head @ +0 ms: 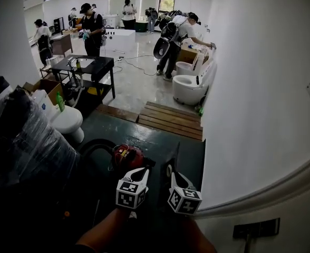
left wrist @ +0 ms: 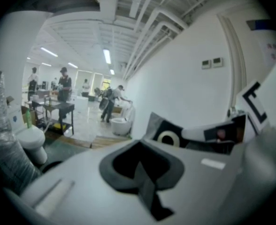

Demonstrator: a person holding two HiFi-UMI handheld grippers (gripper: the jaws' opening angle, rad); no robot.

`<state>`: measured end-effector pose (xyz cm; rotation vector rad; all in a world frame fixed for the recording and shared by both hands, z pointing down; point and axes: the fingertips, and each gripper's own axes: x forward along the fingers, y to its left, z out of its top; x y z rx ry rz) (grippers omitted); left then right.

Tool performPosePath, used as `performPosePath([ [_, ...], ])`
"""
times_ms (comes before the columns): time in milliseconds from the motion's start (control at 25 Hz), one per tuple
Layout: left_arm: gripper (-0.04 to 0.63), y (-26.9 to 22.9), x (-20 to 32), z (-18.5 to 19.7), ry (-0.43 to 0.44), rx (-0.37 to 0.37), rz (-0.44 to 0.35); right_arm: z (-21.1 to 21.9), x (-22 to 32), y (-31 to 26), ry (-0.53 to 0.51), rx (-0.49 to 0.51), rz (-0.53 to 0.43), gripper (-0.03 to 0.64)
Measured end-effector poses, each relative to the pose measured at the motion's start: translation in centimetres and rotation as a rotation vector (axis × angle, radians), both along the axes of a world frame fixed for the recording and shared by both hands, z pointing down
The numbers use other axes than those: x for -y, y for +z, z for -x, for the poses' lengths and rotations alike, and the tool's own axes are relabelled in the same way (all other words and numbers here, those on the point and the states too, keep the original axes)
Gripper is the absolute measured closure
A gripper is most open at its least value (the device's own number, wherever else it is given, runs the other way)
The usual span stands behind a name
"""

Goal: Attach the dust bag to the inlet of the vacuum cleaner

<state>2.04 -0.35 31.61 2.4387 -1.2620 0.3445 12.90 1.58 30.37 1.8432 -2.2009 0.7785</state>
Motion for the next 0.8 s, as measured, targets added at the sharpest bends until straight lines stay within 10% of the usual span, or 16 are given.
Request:
performPosePath([
  [800,0.598,4.4,13.1,5.8,0.004,-0.041,0.07,2.6,13.0,5.8,0.072,-0.07,0.089,0.595],
])
